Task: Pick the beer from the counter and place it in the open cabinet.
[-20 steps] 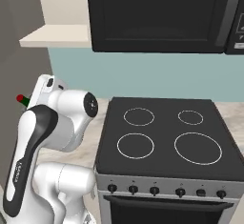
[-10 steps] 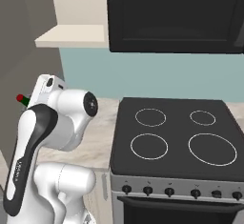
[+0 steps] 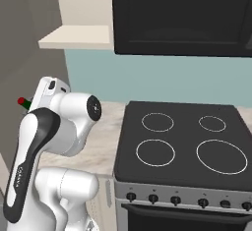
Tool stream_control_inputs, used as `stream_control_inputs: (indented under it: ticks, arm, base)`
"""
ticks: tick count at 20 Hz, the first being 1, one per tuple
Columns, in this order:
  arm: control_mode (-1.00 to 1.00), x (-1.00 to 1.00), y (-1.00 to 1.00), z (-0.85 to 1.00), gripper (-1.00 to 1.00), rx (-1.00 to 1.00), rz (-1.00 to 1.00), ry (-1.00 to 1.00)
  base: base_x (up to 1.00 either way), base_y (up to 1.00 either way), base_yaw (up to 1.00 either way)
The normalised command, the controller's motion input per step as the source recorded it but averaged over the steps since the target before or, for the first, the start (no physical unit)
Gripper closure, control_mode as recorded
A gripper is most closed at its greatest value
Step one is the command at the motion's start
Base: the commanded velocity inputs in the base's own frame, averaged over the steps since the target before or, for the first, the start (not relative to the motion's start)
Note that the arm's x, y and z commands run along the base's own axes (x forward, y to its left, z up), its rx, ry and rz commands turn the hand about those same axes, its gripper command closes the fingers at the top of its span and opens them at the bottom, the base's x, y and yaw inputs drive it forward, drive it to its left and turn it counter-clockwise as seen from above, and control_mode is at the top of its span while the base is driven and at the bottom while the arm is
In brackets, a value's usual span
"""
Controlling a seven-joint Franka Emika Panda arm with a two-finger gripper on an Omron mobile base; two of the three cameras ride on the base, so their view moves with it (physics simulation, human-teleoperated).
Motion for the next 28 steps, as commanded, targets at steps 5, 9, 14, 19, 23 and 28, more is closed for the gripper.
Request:
stream_control_inputs:
  ticks: [5, 9, 14, 19, 23, 28]
  arm:
    - [1.0, 0.0, 0.0, 0.0, 1.0, 0.0, 0.0, 0.0]
    - [1.0, 0.0, 0.0, 0.0, 1.0, 0.0, 0.0, 0.0]
    - [1.0, 0.0, 0.0, 0.0, 1.0, 0.0, 0.0, 0.0]
    - [-1.0, 0.0, 0.0, 0.0, 1.0, 0.0, 0.0, 0.0]
    - [-1.0, 0.0, 0.0, 0.02, 1.0, 0.0, 0.0, 0.0]
    - [-1.0, 0.0, 0.0, 0.31, 1.0, 0.0, -0.01, 0.0]
  base:
    - [0.2, 0.0, 0.32]
    - [0.19, 0.0, 0.35]
    - [0.01, 0.0, 0.06]
    - [0.0, 0.0, 0.0]
    - [0.0, 0.0, 0.0]
    - [0.0, 0.0, 0.0]
